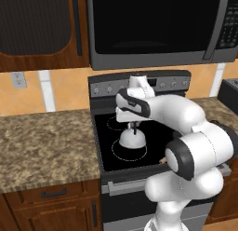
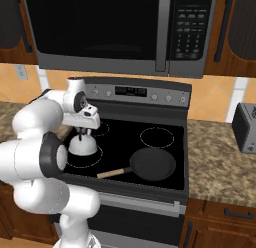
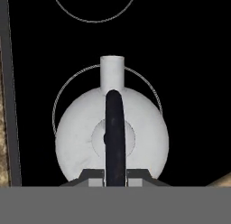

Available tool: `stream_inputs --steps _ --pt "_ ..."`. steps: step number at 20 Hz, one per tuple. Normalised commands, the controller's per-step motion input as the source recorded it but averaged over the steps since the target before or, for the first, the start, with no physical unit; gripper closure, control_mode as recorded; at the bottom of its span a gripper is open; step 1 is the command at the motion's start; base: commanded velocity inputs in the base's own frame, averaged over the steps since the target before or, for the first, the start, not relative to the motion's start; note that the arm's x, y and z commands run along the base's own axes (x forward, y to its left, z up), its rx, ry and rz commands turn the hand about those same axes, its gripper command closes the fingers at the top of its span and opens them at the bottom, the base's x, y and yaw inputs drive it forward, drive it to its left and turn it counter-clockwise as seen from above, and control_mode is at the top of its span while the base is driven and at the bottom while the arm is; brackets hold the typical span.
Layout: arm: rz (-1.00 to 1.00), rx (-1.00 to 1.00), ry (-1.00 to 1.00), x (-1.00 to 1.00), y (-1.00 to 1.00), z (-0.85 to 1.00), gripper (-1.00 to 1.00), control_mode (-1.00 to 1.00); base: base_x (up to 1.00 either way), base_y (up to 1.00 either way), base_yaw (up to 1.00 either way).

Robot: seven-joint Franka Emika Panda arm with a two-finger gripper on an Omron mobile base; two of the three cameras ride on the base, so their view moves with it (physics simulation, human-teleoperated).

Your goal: Pick the kettle from the counter and place it on a stove burner. Then turn the burner on.

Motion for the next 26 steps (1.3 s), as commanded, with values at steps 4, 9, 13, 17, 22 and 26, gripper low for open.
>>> stream_inputs --steps 4,9,13,17,22,26 --pt "0.0 0.0 0.0 0.02 0.0 -0.3 1.0 -1.0 0.0 0.0 0.0" --pt "0.0 0.0 0.0 0.0 0.0 -0.33 1.0 -1.0 0.0 0.0 0.0" --pt "0.0 0.0 0.0 0.0 0.01 -0.52 1.0 -1.0 0.0 0.0 0.0" --pt "0.0 0.0 -0.03 0.0 0.02 -0.36 1.0 -1.0 0.0 0.0 0.0" --pt "0.0 0.0 -0.12 0.0 0.04 -0.18 1.0 -1.0 0.0 0.0 0.0" --pt "0.0 0.0 -0.04 0.0 0.0 -0.1 1.0 -1.0 0.0 0.0 0.0"
